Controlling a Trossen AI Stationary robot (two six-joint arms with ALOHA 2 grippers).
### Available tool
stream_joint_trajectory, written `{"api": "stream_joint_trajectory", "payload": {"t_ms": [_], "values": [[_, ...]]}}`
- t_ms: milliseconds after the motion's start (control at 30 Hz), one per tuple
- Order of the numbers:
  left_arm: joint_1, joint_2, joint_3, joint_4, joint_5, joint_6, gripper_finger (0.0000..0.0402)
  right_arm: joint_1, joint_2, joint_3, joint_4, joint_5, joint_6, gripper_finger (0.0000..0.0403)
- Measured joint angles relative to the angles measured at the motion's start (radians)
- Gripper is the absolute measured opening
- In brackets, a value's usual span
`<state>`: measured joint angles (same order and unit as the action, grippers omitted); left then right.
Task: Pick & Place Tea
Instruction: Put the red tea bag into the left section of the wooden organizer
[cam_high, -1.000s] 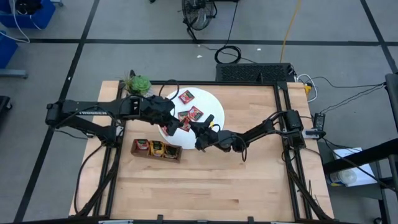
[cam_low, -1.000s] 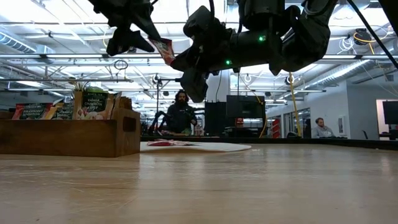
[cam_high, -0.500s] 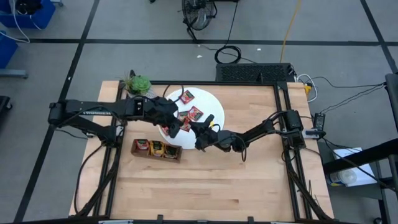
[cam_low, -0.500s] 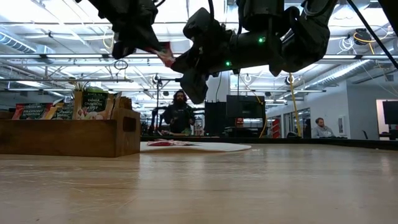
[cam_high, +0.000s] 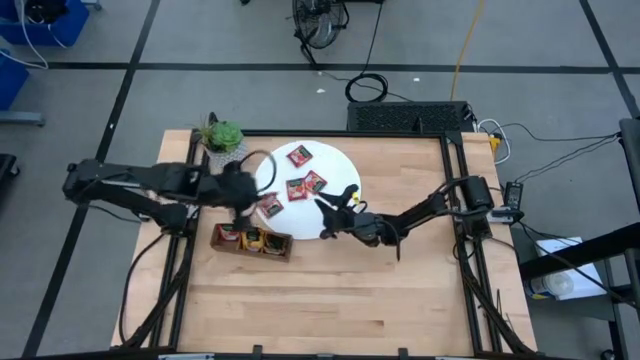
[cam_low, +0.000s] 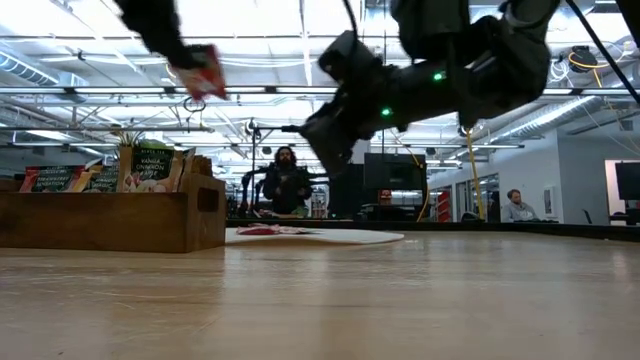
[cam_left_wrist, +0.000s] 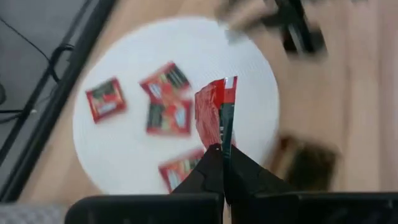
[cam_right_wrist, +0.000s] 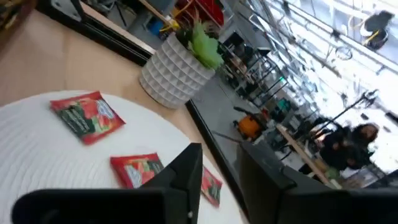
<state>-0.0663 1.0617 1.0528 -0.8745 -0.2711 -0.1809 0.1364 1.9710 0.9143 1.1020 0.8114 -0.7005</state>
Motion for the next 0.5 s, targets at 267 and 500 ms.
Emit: {"api": "stream_joint_trajectory", "payload": {"t_ms": [267,500], "values": [[-0.238,-0.006,0.001,-0.425,0.066,-0.243,0.0002,-0.002,-0.182,-0.193,0.002,-0.006,0.182,0.0094],[-0.395,0.096,-0.007,-0.592,0.121,-0.218,0.0003,-0.005,-0.310,-0.330,0.001,-0.110,0.333,0.0093]]}}
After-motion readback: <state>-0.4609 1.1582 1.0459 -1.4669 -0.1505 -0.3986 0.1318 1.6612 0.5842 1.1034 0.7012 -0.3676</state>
